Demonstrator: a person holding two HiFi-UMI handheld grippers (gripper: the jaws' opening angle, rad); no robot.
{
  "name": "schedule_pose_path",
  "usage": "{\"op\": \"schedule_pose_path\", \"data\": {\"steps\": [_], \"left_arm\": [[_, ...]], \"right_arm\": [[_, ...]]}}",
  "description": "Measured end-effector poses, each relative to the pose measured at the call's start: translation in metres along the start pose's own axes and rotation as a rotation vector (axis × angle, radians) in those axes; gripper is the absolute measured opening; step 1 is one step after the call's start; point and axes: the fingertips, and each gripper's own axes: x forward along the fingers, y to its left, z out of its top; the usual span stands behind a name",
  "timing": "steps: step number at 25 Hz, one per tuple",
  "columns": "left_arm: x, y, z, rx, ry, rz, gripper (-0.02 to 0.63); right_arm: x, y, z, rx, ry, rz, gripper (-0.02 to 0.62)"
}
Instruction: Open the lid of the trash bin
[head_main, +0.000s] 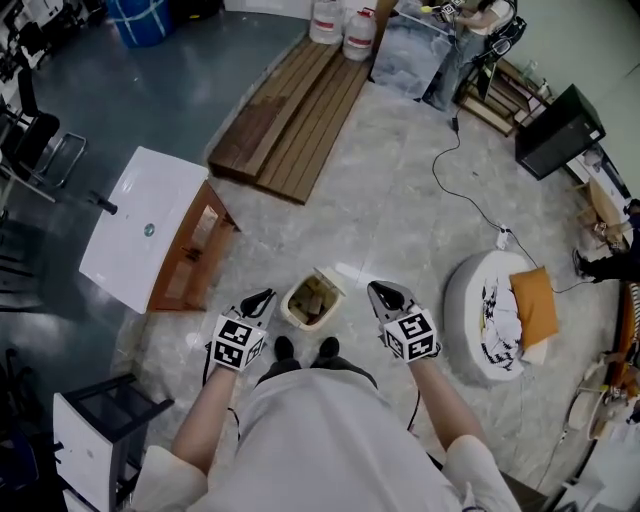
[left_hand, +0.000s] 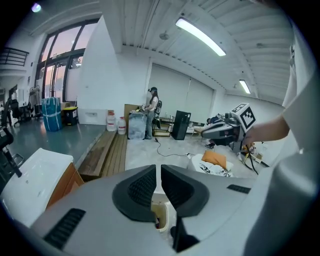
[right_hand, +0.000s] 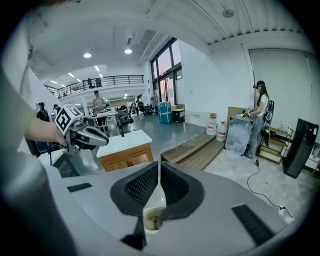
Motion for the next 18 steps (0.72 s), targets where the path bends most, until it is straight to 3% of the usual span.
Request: {"op": "schedule_pose_path", "data": {"steps": [18], "left_arm": [[-0.067,0.018,0.077,0.006,-0.219,0.047,0.043]], "right_arm": [[-0.057,-0.004,0.060,-0.031,-0.149,-0.090,0.037]]}}
